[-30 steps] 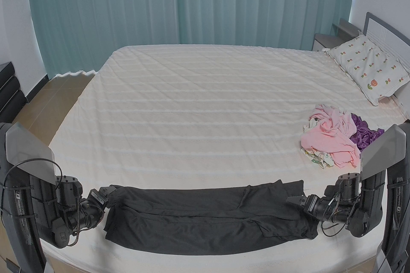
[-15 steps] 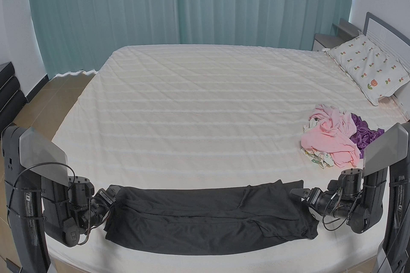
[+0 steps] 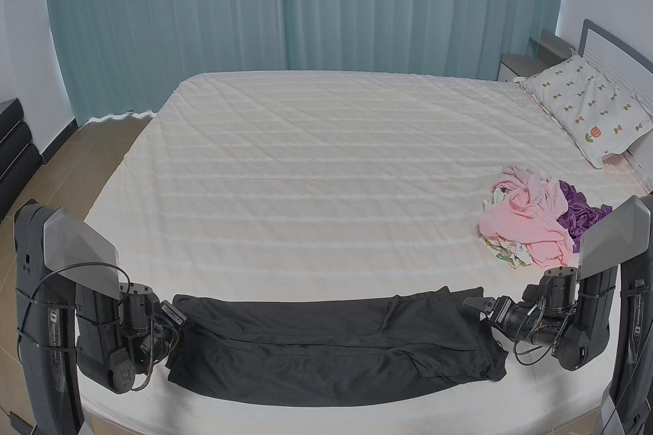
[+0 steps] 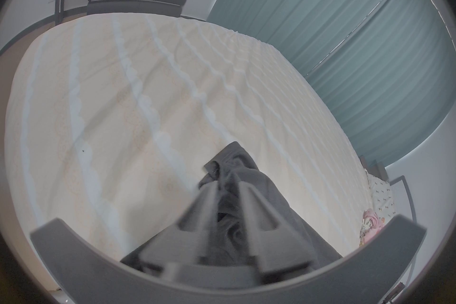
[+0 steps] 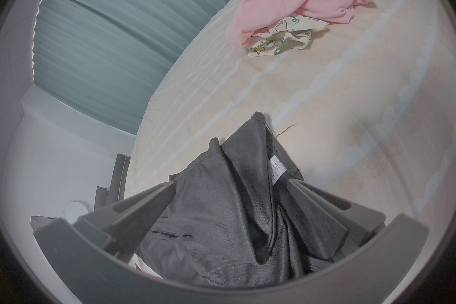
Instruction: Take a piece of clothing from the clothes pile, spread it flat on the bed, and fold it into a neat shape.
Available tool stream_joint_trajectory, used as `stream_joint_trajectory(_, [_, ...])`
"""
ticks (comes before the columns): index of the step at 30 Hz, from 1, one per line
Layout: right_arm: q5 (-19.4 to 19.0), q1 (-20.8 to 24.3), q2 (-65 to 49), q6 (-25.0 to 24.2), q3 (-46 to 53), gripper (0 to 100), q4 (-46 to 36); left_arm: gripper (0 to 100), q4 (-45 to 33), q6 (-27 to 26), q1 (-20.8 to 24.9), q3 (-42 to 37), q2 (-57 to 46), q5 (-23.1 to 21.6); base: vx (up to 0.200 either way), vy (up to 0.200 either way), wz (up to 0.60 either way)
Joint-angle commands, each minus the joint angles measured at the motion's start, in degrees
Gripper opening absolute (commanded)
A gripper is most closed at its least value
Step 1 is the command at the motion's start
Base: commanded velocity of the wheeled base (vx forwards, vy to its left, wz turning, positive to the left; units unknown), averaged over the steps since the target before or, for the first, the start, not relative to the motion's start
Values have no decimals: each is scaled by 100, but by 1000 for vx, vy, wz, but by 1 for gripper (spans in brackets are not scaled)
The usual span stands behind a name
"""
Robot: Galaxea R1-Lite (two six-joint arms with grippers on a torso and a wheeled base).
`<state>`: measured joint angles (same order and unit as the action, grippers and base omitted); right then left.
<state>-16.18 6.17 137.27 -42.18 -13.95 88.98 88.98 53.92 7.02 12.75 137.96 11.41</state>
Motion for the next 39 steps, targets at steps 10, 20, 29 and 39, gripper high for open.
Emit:
stream_joint_trajectory(10, [9,-151,-7,17,-3,100,58,0,102,347,80,-177,-305,397,0,0,0])
stream_joint_trajectory(20, [-26,-380,99,-54,-240,100,58,0,102,295,133,-352,-68,617,0,0,0])
stream_joint_trajectory(29, [-26,-450,213,-370,-583,100,58,0,102,286,150,-361,47,617,0,0,0])
stream_joint_trajectory(39, [-35,-415,274,-388,-671,100,58,100,102,189,142,-449,55,634,0,0,0])
